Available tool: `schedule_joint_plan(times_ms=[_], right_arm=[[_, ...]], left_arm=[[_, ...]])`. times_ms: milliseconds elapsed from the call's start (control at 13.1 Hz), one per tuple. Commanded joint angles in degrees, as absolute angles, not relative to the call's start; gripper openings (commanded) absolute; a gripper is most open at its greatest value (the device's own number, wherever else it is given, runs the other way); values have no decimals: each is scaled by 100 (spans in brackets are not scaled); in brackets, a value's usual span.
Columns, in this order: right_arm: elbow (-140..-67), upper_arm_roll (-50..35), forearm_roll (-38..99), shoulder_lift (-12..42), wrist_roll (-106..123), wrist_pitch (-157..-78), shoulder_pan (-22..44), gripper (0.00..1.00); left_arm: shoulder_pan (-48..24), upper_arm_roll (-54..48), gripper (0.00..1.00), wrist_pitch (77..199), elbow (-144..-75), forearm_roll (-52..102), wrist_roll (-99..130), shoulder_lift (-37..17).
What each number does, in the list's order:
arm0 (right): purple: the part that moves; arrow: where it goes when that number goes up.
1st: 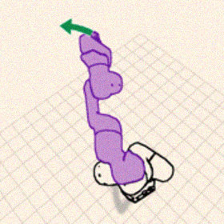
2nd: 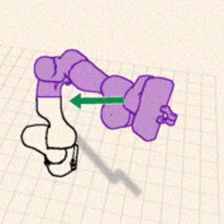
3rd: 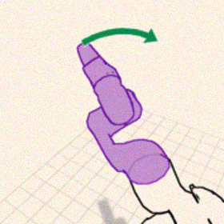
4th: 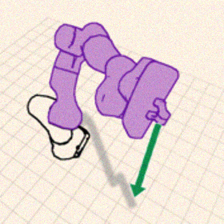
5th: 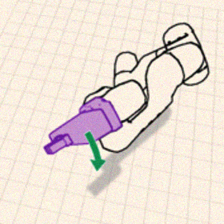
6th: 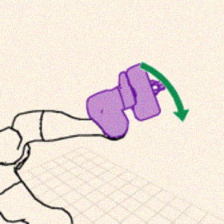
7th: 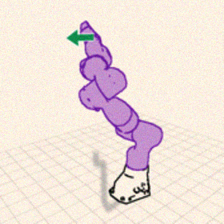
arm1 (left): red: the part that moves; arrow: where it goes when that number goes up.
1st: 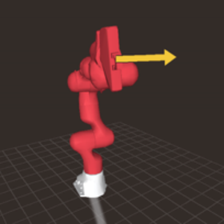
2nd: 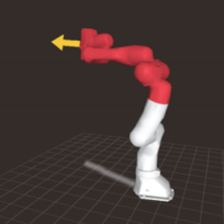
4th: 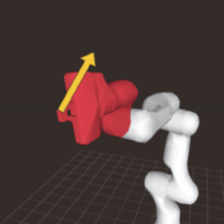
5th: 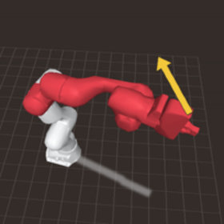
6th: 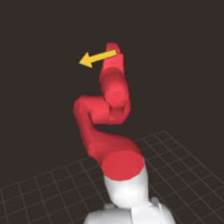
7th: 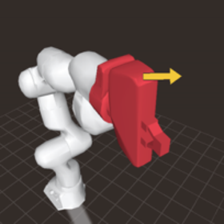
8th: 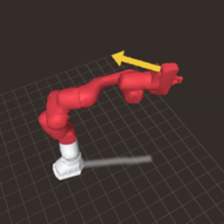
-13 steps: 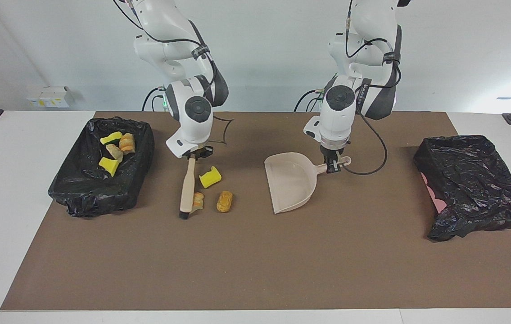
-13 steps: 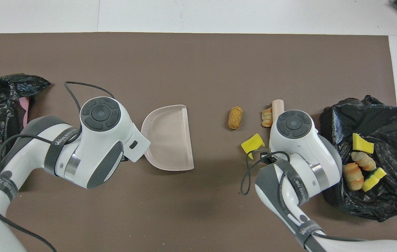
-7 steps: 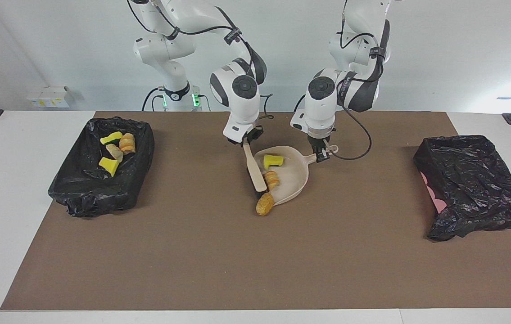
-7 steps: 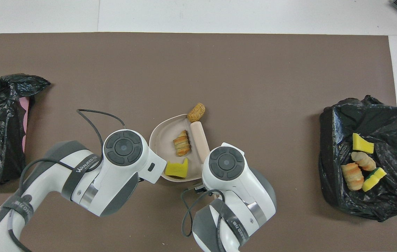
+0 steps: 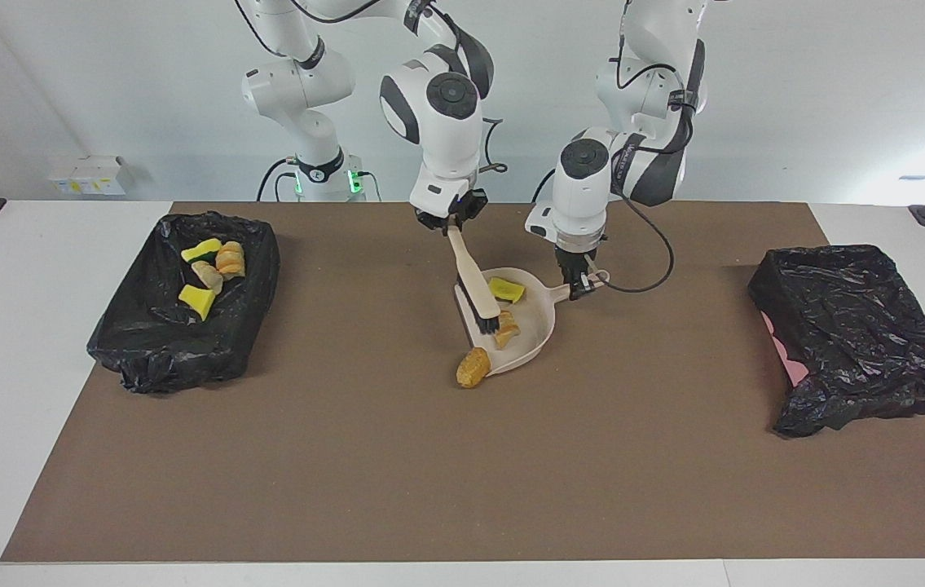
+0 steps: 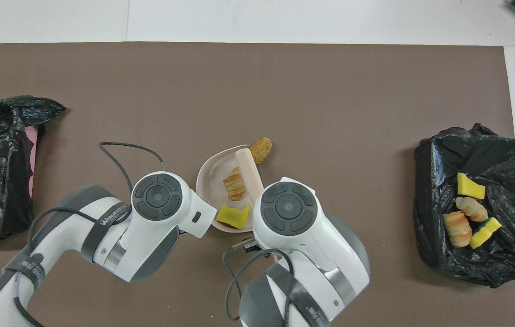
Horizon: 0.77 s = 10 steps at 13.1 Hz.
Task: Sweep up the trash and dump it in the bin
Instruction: 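Sweep the remaining pieces into the dustpan with the right gripper's brush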
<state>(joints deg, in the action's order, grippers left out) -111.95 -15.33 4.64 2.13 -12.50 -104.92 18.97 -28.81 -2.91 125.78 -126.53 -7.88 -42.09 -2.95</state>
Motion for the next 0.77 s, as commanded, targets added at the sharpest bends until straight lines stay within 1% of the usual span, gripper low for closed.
schedule_joint_plan(times_ms=[0,77,230,383,459,536,689], right_arm=[[-11162,-1582,176,535,-302,-11141,1146,0],[-10875,-1582,167,780,-160,-11171,1012,0],[-10181,-1591,-296,1657,-141,-11162,1011,0],[-9828,-1582,-536,2274,-149,-11319,1063,0],[-9774,-1591,-545,2416,-149,-11460,1098,0],[-9782,-1591,-501,2426,-176,-11644,1116,0],[-10061,-1608,-387,2330,-211,-11593,1221,0]], left_arm=[[-2883,-237,0,12649,-12736,-897,-3877,-255],[-2883,-237,0,12360,-12570,-905,-3780,-307],[-2953,-237,0,11902,-12271,-1018,-3613,-369],[-3162,-272,0,11577,-12243,-1466,-3044,-343],[-3216,-272,0,11480,-12252,-1503,-2867,-325],[-3217,-272,0,11539,-12278,-1503,-2848,-325],[-3173,-281,0,11811,-12348,-1503,-2839,-325]])
